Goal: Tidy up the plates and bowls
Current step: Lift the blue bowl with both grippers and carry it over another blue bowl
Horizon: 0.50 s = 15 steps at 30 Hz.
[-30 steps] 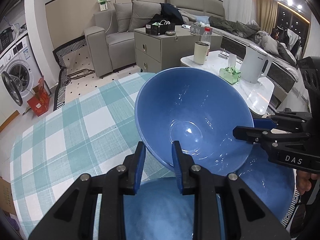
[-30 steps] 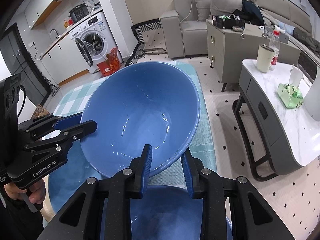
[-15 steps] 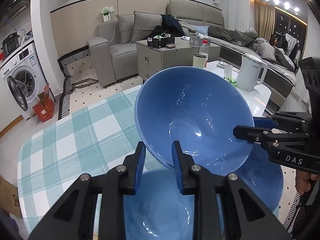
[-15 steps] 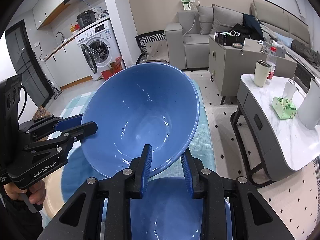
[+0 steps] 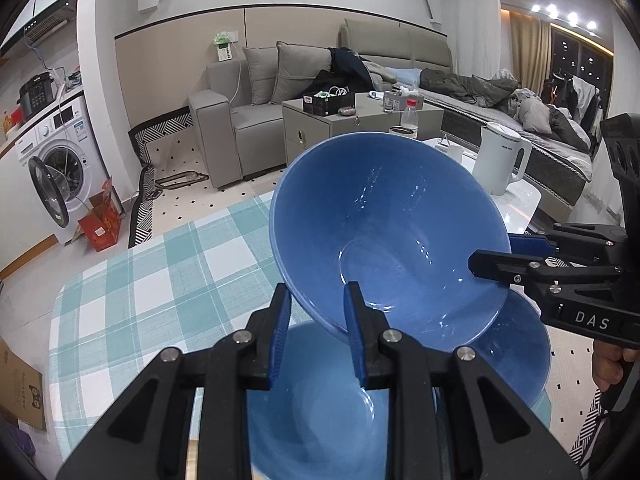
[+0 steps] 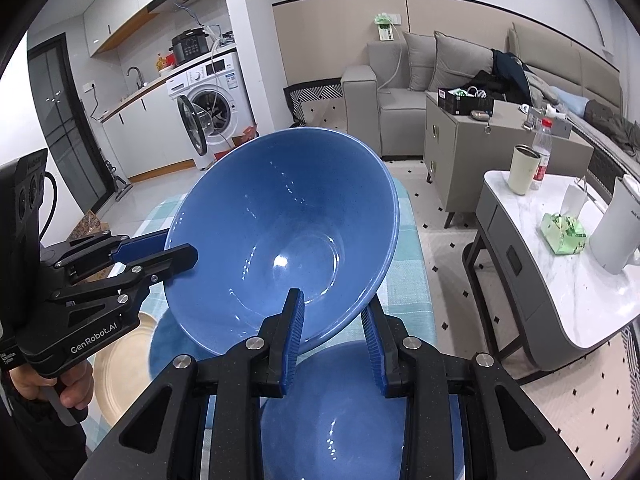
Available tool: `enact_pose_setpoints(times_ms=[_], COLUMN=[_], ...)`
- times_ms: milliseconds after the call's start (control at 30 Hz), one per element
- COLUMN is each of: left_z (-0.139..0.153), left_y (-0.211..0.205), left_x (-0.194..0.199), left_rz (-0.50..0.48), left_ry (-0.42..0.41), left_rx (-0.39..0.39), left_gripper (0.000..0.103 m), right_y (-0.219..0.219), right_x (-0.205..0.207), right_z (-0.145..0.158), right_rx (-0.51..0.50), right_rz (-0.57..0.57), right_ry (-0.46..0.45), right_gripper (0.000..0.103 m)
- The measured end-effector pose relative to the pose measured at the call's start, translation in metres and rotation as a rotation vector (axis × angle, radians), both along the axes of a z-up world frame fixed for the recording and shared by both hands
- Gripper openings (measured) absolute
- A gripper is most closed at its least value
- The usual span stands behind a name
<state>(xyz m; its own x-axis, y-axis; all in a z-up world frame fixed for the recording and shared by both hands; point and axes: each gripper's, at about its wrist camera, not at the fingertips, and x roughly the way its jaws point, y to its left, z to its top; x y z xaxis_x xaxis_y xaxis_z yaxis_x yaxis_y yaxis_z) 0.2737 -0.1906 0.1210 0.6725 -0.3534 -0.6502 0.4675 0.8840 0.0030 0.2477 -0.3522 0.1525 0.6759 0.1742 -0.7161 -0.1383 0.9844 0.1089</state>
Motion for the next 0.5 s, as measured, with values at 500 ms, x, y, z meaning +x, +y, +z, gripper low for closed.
enact_pose_setpoints(times_ms=[500], left_z=[0.003], left_y=[0.023], left_x=[-0.04], left_rz=[0.046], left_ry=[-0.043], left_rx=[-0.004], left_gripper=[0.025], right_y=[0.029], right_x=[-0.041], right_z=[0.011], right_rx=[-0.018], right_rz=[0.05], right_ry=[-0.046], right_gripper=[0.03])
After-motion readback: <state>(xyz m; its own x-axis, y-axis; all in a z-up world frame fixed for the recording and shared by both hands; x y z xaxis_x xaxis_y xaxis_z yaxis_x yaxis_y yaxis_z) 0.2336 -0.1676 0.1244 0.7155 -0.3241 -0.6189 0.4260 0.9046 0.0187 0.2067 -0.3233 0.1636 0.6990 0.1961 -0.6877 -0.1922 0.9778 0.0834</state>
